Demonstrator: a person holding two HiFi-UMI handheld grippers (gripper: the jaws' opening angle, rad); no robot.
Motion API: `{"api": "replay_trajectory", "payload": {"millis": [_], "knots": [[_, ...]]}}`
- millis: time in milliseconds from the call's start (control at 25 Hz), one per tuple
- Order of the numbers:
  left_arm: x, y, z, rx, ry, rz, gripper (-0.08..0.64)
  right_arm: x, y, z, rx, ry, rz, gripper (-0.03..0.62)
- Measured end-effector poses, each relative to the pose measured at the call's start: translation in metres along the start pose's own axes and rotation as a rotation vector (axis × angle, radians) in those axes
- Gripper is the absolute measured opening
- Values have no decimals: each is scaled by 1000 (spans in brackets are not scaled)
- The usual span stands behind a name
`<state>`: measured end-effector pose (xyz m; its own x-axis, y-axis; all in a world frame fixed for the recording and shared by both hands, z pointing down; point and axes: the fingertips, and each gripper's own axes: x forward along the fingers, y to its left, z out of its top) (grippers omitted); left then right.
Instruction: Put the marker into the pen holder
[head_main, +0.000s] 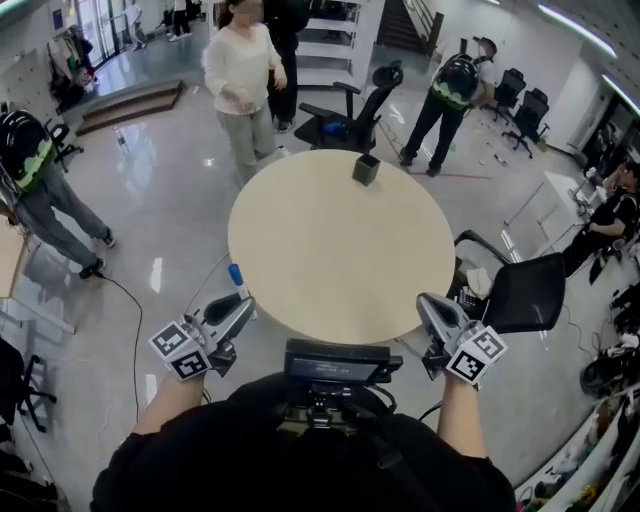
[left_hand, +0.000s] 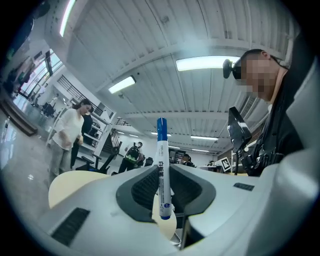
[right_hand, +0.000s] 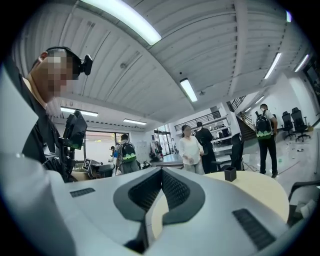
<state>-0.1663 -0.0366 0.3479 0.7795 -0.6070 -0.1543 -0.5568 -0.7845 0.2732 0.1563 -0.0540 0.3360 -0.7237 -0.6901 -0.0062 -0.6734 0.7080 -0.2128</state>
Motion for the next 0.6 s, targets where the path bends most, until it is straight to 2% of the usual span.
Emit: {"api": "replay_trajectory", "payload": {"millis": [200, 360, 600], "knots": [[63, 0, -2, 52, 5, 78, 72, 23, -76, 28, -18, 0, 103, 5], [108, 1, -9, 36, -7, 112, 72, 29, -129, 36, -3, -12, 145, 5], [147, 13, -18, 32, 20, 155, 72, 43, -182, 32, 43, -18, 180, 5]]}}
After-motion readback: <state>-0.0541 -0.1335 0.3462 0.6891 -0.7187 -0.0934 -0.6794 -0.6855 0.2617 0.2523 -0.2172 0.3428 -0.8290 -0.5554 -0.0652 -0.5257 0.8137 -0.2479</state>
